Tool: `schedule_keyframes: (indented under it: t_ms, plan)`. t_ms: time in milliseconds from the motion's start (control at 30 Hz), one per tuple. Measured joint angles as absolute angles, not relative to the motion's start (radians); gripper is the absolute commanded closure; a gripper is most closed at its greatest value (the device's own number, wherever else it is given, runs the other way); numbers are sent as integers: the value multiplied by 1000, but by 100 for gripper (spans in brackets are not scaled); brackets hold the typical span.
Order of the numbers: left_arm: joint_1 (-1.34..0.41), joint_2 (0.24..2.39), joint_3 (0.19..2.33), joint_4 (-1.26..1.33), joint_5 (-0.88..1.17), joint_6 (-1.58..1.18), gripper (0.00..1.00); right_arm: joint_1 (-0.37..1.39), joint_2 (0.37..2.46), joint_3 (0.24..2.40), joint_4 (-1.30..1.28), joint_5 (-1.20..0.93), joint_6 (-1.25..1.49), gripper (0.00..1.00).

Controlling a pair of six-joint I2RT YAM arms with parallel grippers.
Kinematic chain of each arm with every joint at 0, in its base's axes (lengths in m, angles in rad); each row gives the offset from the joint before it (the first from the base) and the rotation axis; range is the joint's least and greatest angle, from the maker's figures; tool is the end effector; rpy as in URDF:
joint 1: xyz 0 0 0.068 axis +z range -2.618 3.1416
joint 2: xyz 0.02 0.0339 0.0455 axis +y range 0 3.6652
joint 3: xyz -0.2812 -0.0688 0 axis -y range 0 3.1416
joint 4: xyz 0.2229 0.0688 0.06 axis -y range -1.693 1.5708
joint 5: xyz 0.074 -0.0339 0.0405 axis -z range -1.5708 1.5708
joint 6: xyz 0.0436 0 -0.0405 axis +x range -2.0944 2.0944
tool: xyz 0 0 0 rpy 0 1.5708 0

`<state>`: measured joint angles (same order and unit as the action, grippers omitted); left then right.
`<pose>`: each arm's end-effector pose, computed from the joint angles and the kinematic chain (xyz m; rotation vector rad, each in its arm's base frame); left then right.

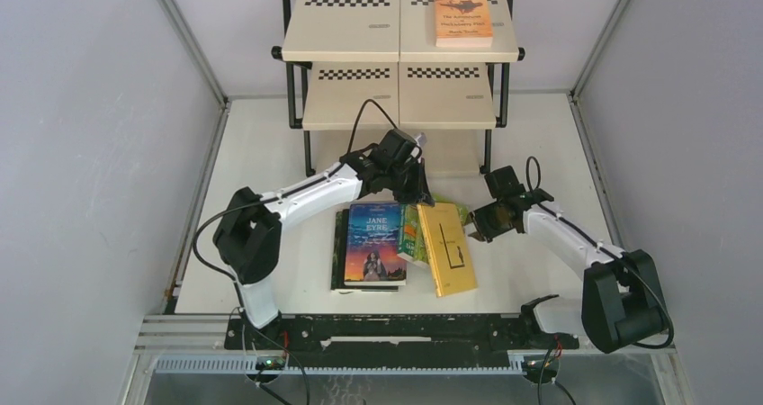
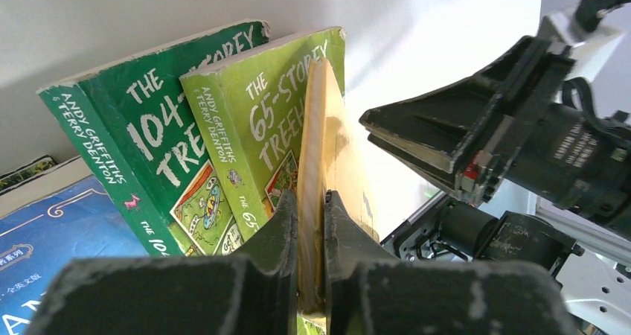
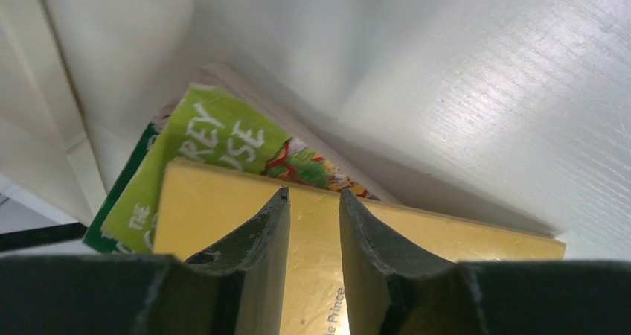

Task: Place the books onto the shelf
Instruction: Pick up the book from the center of the board.

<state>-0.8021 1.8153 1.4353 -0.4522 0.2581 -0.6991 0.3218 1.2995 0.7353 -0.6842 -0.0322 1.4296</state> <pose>0.2670 -0.2920 0.2735 0.2656 2.6033 -0.9380 0.1915 0.0653 0.2044 1.5365 2.4989 0.3966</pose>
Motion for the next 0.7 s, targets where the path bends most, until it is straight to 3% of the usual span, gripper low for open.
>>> schedule_keyframes:
  t_ms: [700]
  plan:
    - [-809, 1760, 1434, -493, 210, -704, 100, 329, 1016, 761, -768, 60, 1205, 36]
